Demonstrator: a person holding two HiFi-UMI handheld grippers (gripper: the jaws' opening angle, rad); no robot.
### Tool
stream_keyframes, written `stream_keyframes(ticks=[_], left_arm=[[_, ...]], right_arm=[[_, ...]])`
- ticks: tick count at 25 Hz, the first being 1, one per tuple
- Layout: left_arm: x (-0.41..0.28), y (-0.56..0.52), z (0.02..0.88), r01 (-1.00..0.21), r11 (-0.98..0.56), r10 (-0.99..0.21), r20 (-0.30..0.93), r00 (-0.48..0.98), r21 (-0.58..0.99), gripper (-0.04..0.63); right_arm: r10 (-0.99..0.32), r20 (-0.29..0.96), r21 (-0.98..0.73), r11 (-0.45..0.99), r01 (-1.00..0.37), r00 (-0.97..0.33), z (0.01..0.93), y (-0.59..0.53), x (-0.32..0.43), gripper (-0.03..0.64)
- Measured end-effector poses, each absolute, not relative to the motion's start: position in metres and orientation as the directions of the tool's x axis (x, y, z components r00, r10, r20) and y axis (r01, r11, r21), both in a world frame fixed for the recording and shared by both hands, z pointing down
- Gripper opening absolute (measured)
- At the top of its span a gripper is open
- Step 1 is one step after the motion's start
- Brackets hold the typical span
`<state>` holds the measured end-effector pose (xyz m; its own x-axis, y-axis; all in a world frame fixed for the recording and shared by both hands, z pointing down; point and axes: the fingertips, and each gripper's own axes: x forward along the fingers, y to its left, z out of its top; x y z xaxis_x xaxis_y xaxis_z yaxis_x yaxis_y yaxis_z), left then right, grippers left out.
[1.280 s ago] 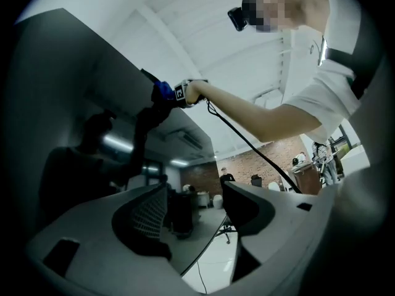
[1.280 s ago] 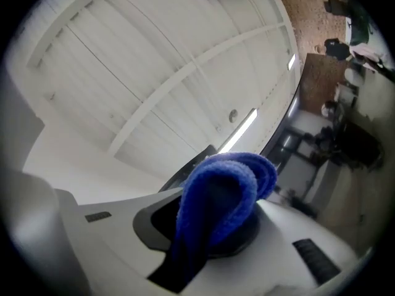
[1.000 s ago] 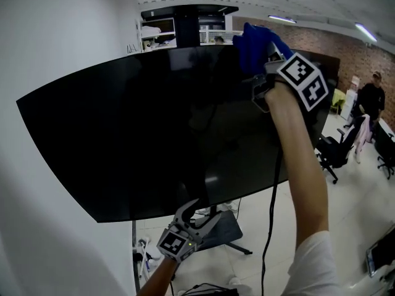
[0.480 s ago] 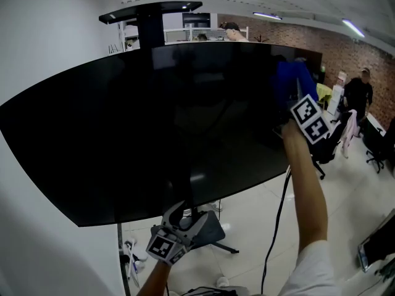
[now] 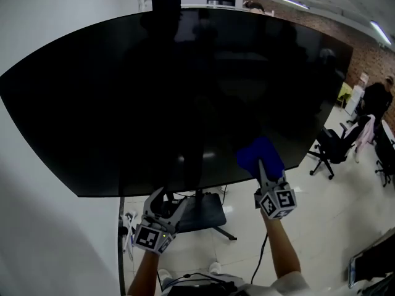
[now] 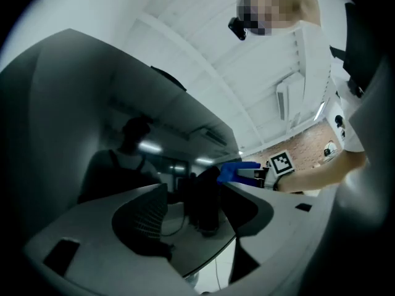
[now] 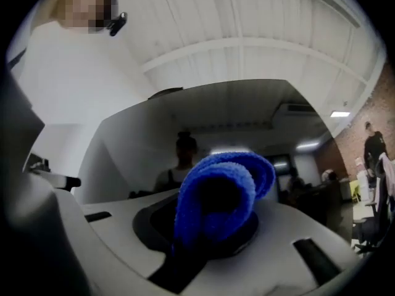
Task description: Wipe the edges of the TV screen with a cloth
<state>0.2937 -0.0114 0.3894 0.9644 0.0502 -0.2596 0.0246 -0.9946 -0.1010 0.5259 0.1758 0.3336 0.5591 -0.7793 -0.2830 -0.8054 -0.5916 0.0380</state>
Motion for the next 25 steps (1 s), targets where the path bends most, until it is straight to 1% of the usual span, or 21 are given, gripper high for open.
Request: stream_keyframes(ticks=[3,6,10,12,16,20,25], left_arm=[[0.273,-0.033,0.404,-0.071,-0.993,-0.045,-0.239,0.97,-0.099,0.25],[0.257,-0.051,0.42,-0.15,-0.985,-0.128,-0.223,0.966,-0.084,0.25],[0.24,-0.059,0.43,-0.216,-0.975,-0.199,-0.21,0.957,-0.06,0.25],[0.234,-0.059,0.426,-0.232,-0.972,-0.223,-0.194,0.955,-0.026,0.25],[0.221,-0.064,0.431,-0.269,-0.963,-0.261,-0.18,0.949,-0.024,0.25],[0.214,-0.067,0.431,-0.296,-0.955,-0.286,-0.168,0.943,-0.032,0.25],[0.211,-0.07,0.437,-0.313,-0.949,-0.305,-0.15,0.94,-0.032,0.25]], right_arm=[[-0.856,-0.248,0.163,-0.499,-0.851,0.454,0.363,0.136,0.474,0.081],[-0.892,-0.197,0.218,-0.444,-0.869,0.406,0.384,0.098,0.433,0.081],[-0.895,-0.157,0.21,-0.444,-0.871,0.418,0.408,0.07,0.397,0.078],[-0.893,-0.139,0.187,-0.448,-0.874,0.428,0.427,0.063,0.391,0.078],[-0.887,-0.105,0.125,-0.46,-0.879,0.449,0.449,0.06,0.385,0.077],[-0.88,-0.111,0.116,-0.473,-0.873,0.462,0.449,0.059,0.381,0.077],[-0.886,-0.097,0.146,-0.464,-0.874,0.454,0.447,0.049,0.37,0.077]])
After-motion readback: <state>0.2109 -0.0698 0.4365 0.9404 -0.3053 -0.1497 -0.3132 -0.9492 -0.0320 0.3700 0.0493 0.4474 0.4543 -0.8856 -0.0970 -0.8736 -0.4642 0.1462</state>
